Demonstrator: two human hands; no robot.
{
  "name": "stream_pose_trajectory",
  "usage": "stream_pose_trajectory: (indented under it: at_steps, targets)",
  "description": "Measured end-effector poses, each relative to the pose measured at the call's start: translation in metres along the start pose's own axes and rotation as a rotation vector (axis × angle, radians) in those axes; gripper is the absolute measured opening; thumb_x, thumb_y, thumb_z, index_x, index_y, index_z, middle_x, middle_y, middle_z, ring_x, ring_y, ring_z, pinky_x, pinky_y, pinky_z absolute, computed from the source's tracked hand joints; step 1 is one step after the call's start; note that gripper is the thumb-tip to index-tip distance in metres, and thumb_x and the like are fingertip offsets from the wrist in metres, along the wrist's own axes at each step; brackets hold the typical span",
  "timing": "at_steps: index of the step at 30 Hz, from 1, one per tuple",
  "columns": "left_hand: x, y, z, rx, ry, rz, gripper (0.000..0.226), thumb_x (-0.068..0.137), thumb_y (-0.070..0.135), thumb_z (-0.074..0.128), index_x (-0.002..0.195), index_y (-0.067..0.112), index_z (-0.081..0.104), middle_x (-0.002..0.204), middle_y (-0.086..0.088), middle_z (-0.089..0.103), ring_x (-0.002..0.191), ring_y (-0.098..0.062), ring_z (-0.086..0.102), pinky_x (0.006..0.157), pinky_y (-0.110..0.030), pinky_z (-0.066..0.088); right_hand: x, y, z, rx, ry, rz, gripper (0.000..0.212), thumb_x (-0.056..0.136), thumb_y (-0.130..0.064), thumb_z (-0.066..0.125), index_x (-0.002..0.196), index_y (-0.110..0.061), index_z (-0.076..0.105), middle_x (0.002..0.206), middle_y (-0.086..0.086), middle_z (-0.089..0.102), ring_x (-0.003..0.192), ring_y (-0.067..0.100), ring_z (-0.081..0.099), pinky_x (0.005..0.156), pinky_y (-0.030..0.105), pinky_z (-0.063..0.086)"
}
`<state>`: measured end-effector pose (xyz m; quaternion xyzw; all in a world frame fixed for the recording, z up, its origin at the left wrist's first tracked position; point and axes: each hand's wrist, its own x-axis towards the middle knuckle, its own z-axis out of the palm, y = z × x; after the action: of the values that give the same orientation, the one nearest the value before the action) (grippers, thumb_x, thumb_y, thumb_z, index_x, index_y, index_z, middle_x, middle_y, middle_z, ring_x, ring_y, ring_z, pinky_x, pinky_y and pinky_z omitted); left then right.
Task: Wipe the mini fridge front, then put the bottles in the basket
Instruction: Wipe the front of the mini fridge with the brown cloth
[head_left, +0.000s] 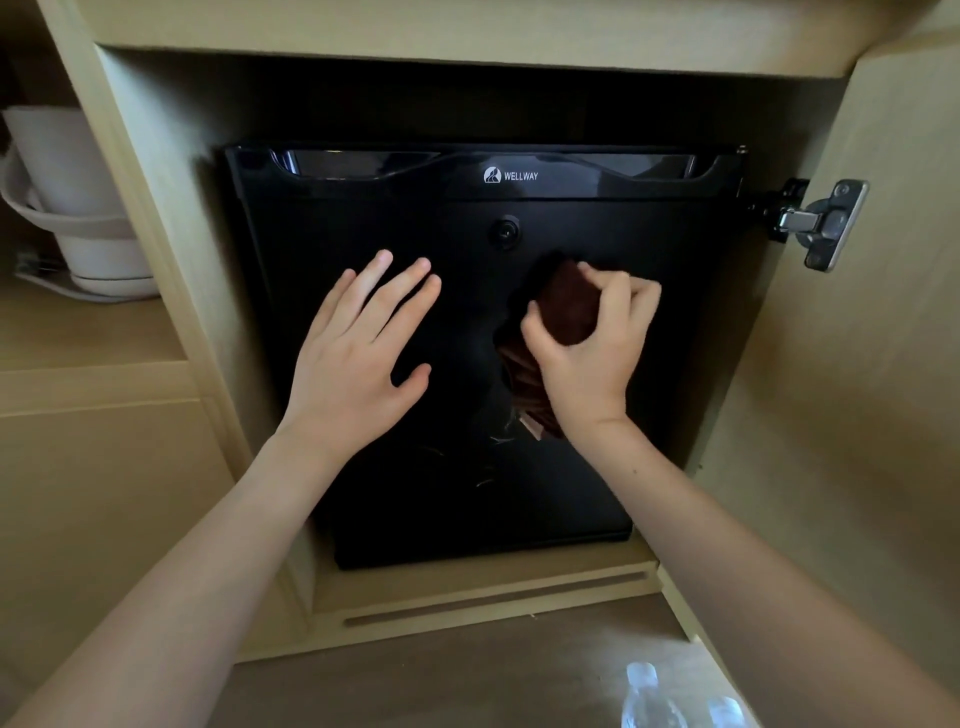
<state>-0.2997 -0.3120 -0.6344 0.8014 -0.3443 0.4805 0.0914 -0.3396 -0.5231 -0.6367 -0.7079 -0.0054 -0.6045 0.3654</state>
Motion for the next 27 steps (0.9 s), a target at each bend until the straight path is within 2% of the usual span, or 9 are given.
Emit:
stream_pose_trajectory:
  at_steps: [4,6,8,12,16,18,20,24,27]
  targets:
    - [-0.003,-0.003,-0.001,-0.003,-0.014,0.012,0.075,0.08,0.023,0.076,0.147,0.012,0.044,0.156,-0.002,0.038,0.149,-0.026,0.024,0.122,-0.045,0.02,-0.054,0.034,-0.012,-0.149,-0.364,-0.183,0.044,0.069,-0.01,0.086,0.102,0.0,0.059,0.109,0.0,0.035,0.1,0.006,0.045,0.094,0.005,0.037]
    - [-0.005,-0.006,-0.002,0.0,-0.012,0.011,0.074,0.081,0.023,0.076,0.147,0.013,0.044,0.156,-0.002,0.038,0.149,-0.026,0.025,0.122,-0.044,0.02,-0.058,0.038,-0.016,-0.17,-0.419,-0.204,0.043,0.07,-0.01,0.086,0.102,0.0,0.059,0.107,0.002,0.036,0.097,0.007,0.046,0.093,0.003,0.035]
    - [-0.007,-0.006,-0.002,-0.001,-0.013,0.016,0.074,0.081,0.022,0.076,0.147,0.013,0.045,0.155,-0.002,0.039,0.149,-0.025,0.025,0.122,-0.045,0.021,-0.041,0.023,-0.011,-0.106,-0.315,-0.149,0.042,0.072,-0.011,0.083,0.105,0.0,0.061,0.107,0.003,0.038,0.094,0.008,0.047,0.09,0.002,0.035]
    - [-0.008,-0.006,0.0,-0.008,-0.004,0.008,0.073,0.08,0.022,0.075,0.146,0.012,0.045,0.155,-0.002,0.04,0.148,-0.026,0.026,0.121,-0.047,0.023,-0.008,-0.008,0.008,-0.011,-0.059,-0.109,0.044,0.072,-0.012,0.082,0.107,0.004,0.061,0.108,0.005,0.038,0.095,-0.008,0.042,0.09,0.003,0.037]
    - [-0.008,-0.008,0.0,-0.019,-0.013,0.013,0.073,0.081,0.023,0.074,0.147,0.013,0.045,0.155,-0.002,0.039,0.148,-0.026,0.025,0.121,-0.047,0.023,-0.054,0.019,0.007,-0.092,-0.293,-0.208,0.046,0.071,-0.011,0.084,0.107,0.004,0.06,0.108,0.003,0.038,0.094,0.015,0.052,0.091,0.007,0.039]
    - [-0.011,-0.009,0.0,-0.016,-0.021,0.01,0.073,0.081,0.022,0.075,0.147,0.013,0.045,0.155,-0.002,0.039,0.149,-0.025,0.025,0.121,-0.046,0.022,-0.068,0.028,0.001,-0.134,-0.412,-0.23,0.043,0.071,-0.011,0.085,0.103,0.002,0.06,0.107,0.001,0.035,0.094,0.015,0.051,0.091,0.006,0.039]
    - [-0.013,-0.01,-0.001,-0.012,-0.024,0.014,0.074,0.081,0.022,0.075,0.147,0.013,0.044,0.155,-0.002,0.039,0.149,-0.025,0.025,0.122,-0.045,0.022,-0.06,0.024,0.002,-0.13,-0.371,-0.219,0.04,0.071,-0.011,0.084,0.102,0.001,0.06,0.106,0.003,0.037,0.092,0.015,0.051,0.09,0.007,0.038]
    - [-0.014,-0.011,-0.001,0.0,-0.027,0.017,0.074,0.081,0.024,0.074,0.148,0.013,0.044,0.155,-0.002,0.039,0.148,-0.025,0.025,0.122,-0.044,0.021,-0.023,-0.007,0.014,-0.026,-0.046,-0.068,0.041,0.072,-0.012,0.082,0.104,0.003,0.059,0.108,0.005,0.038,0.095,0.005,0.044,0.089,0.003,0.036]
    - [-0.014,-0.01,-0.001,-0.005,-0.025,0.018,0.073,0.082,0.024,0.073,0.148,0.013,0.044,0.155,-0.002,0.039,0.148,-0.025,0.025,0.123,-0.044,0.02,-0.035,-0.002,0.017,-0.053,-0.104,-0.11,0.041,0.073,-0.013,0.082,0.103,0.004,0.059,0.107,0.01,0.042,0.096,0.013,0.05,0.089,0.013,0.046]
